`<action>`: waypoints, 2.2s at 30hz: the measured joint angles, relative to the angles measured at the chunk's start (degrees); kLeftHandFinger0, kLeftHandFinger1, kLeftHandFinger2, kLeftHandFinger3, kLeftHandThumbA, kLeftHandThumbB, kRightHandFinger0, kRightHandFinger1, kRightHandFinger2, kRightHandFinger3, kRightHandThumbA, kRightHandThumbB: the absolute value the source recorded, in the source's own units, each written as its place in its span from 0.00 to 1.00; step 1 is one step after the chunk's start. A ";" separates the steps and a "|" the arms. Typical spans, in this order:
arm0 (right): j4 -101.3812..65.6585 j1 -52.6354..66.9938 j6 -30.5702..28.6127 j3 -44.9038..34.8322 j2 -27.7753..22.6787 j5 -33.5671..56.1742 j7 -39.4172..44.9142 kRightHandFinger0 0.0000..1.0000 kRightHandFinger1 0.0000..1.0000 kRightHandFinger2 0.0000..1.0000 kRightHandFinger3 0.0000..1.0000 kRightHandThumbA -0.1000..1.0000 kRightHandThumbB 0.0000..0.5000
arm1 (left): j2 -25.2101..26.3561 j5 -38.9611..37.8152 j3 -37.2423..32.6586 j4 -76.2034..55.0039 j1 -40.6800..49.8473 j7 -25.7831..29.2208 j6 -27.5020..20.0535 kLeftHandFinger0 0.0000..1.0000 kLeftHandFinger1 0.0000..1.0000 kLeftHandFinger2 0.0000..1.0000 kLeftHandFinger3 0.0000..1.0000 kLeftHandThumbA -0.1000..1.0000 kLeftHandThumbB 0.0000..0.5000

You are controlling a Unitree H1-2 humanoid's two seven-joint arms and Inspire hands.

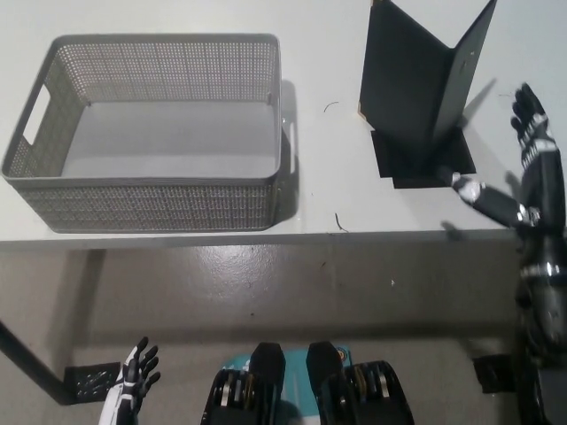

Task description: A notebook is kept standing on the table on the right hand side and a container is kept on the left hand side and the robot uses its right hand to grab the notebook and places it in the container

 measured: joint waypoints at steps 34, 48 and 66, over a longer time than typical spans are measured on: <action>60.03 -44.33 1.85 -10.33 3.00 12.25 -7.39 0.00 0.12 0.48 0.58 0.00 0.19 | -0.55 -0.55 -0.50 2.42 1.57 -0.18 -2.01 1.00 1.00 1.00 1.00 1.00 0.86; 58.09 -44.35 -0.50 -13.53 4.32 15.46 -11.78 0.00 0.33 0.71 0.72 0.00 0.19 | -0.63 -1.59 -0.42 3.62 2.15 -0.83 -3.06 1.00 1.00 1.00 1.00 1.00 0.80; 29.66 -41.37 2.15 -15.32 7.68 19.71 -13.79 0.00 0.31 0.76 0.83 0.00 0.17 | -0.97 -1.25 -0.49 3.61 4.77 -0.82 -3.19 1.00 1.00 1.00 1.00 1.00 0.88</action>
